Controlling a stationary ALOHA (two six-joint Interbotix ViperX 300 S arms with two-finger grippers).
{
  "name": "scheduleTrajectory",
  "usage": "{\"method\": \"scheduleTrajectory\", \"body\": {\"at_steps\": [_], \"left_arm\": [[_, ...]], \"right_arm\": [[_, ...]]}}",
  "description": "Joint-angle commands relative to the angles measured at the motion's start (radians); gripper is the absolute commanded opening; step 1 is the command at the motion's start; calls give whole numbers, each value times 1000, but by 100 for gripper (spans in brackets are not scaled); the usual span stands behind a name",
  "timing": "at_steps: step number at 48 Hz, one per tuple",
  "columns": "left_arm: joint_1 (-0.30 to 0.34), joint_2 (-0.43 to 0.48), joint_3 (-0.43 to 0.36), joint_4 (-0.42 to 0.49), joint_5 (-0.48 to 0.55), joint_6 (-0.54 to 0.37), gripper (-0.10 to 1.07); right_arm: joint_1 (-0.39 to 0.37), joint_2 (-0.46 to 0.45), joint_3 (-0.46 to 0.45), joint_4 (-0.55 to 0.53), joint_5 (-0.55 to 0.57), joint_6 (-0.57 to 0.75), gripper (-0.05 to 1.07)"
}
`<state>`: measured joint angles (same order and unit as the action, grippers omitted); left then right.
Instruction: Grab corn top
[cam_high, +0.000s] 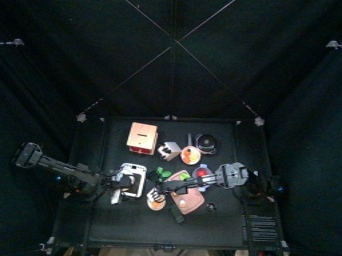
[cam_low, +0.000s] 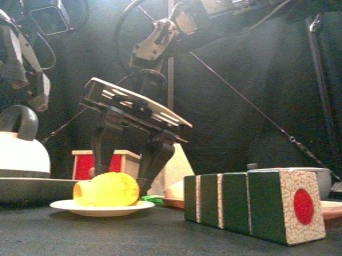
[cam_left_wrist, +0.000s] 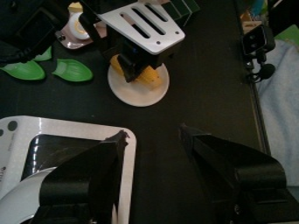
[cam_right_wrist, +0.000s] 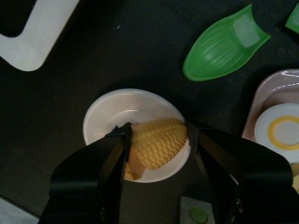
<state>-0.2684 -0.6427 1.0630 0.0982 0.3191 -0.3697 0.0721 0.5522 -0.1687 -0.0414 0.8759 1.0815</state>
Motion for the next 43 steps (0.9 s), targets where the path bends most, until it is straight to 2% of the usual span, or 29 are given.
{"method": "scheduleTrajectory", "body": {"at_steps": [1,12,43], "left_arm": [[2,-2,-11,2,-8,2,88],[2,-2,-11,2,-8,2,88],[2,-2,-11,2,-8,0,88]], "right_arm": [[0,-29,-31,-5,6,2,78],[3,-32,-31,-6,21,-3,68],[12,-83,-25,-132,17,-9,67]]}}
